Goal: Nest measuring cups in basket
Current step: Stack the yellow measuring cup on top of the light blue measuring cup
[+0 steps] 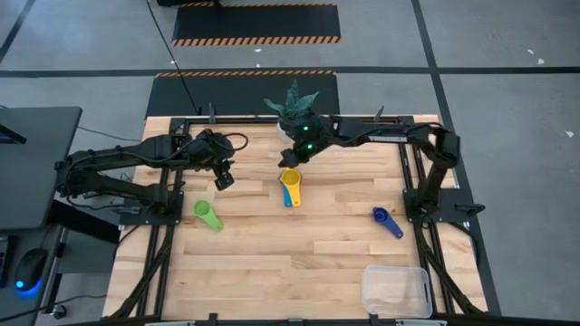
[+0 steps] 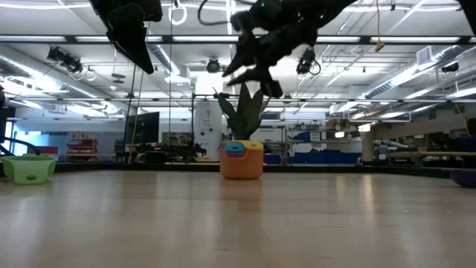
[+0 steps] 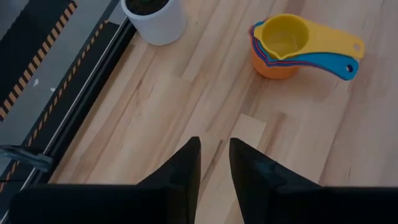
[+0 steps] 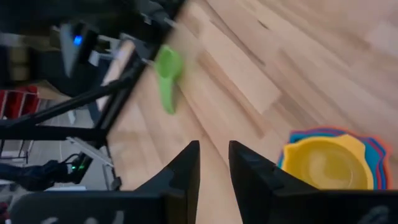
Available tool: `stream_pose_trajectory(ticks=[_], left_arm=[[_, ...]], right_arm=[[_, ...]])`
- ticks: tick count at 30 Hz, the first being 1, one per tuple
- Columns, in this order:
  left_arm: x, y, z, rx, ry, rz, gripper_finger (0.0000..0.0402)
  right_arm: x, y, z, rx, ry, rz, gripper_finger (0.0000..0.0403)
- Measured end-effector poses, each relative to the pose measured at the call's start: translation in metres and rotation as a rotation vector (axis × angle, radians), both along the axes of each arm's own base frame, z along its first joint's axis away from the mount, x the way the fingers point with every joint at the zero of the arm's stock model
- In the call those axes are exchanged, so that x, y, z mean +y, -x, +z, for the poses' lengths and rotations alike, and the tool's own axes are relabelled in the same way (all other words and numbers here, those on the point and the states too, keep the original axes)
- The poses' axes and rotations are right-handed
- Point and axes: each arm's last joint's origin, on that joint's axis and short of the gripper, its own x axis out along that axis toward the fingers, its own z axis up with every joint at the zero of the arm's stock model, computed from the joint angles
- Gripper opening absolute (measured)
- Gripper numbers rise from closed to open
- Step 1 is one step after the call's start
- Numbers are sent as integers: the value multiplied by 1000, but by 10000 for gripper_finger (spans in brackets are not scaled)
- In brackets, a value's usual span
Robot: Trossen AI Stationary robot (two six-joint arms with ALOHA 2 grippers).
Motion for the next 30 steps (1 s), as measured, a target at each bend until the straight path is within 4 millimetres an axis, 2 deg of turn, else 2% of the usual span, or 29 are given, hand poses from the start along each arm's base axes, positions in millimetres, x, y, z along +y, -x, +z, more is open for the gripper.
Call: stream_pose_trajectory(ticks=[7, 14, 18, 23, 30], left_arm=[[0, 0, 0, 0, 0, 0, 91], [0, -2, -1, -19, 34, 49, 91], [1, -9, -9, -34, 120, 148, 91], [-3, -24, -25, -10, 228, 251, 91], [-23, -57, -63, 137, 290, 237, 91]], right_arm=[[15, 29, 49, -94, 107, 7, 85], [35, 75, 75, 65, 230, -97, 37], [43, 87, 75, 157, 282, -127, 7], [45, 93, 68, 274, 325, -147, 7], [45, 76, 44, 397, 395, -151, 6]])
